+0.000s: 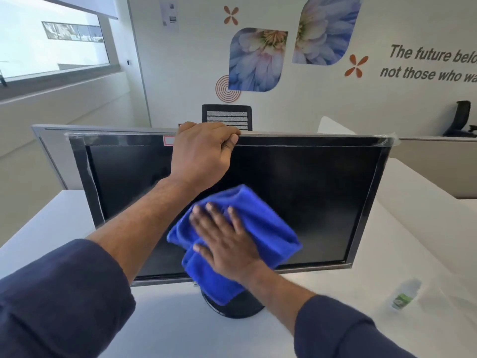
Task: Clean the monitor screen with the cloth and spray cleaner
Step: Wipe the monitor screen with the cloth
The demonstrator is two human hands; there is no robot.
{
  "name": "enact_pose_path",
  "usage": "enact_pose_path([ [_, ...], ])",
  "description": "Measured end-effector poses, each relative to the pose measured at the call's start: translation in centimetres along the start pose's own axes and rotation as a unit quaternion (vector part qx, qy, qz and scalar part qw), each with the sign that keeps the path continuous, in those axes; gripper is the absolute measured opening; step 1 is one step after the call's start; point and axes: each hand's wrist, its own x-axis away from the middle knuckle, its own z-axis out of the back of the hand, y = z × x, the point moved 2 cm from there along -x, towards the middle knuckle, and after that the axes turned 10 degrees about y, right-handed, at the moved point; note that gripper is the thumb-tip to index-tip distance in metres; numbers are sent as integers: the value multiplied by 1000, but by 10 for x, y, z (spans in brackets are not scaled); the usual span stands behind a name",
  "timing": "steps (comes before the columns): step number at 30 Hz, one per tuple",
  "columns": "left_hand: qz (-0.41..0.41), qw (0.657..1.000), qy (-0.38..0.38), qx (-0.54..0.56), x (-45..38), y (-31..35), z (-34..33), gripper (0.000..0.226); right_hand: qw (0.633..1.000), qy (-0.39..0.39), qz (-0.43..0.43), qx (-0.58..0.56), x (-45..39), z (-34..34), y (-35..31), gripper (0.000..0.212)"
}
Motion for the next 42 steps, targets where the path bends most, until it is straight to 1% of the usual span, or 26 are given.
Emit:
enact_pose_path([
  [1, -3, 1000, 1, 2, 1, -2, 1, 23, 999, -14, 47, -9, 18, -5, -11, 63],
  [2, -5, 1000, 2, 3, 2, -4, 2, 24, 996, -34, 76, -17, 35, -8, -17, 62],
  [5, -9, 1000, 0, 1, 3, -6, 4, 26, 983, -112, 142, -13, 61, -10, -18, 64],
  [7, -9, 1000, -4, -2, 2, -4, 3, 25, 983, -109, 150, -5, 63, -6, -8, 64],
  [9, -7, 1000, -5, -1, 1, -2, 1, 24, 988, -83, 131, 12, 62, 1, 9, 63],
  [12, -5, 1000, -4, -8, 2, -3, 0, 25, 997, -41, 60, 16, 54, 16, 50, 63],
  [15, 0, 1000, -3, -13, 2, -6, -1, 27, 1000, 13, -21, -1, 33, 31, 98, 67],
  [17, -1, 1000, -5, -14, 2, -6, -2, 28, 996, 43, -75, 34, 17, 41, 133, 68],
  [20, -2, 1000, -12, -18, 1, -5, -3, 31, 974, 53, -194, 104, 11, 52, 178, 71],
  [22, 0, 1000, -15, -23, 0, -4, -4, 33, 955, 53, -264, 120, 25, 54, 196, 71],
  [25, 1, 999, -16, -28, 0, -2, -5, 35, 925, 62, -361, 98, 46, 52, 198, 69],
  [27, 3, 1000, -11, -29, 1, 0, -4, 35, 912, 75, -396, 83, 53, 46, 187, 67],
  [28, 4, 999, -9, -30, 1, 0, -4, 35, 911, 77, -397, 79, 54, 43, 179, 66],
  [30, 8, 999, -11, -32, 1, 0, -3, 35, 930, 60, -356, 75, 58, 36, 161, 66],
  [33, 12, 999, -14, -38, 0, -1, -3, 33, 975, 21, -210, 68, 71, 23, 125, 67],
  [35, 12, 999, -14, -43, 0, 1, -4, 31, 991, 13, -116, 69, 81, 17, 106, 66],
  [37, 15, 999, -12, -45, -1, 2, -4, 29, 998, 11, -23, 58, 90, 13, 97, 64],
  [39, 17, 999, -12, -50, 0, 2, -2, 29, 998, 7, 46, 42, 94, 15, 99, 64],
  [42, 14, 998, -23, -48, 0, 3, 0, 30, 997, 6, 68, 44, 94, 20, 106, 61],
])
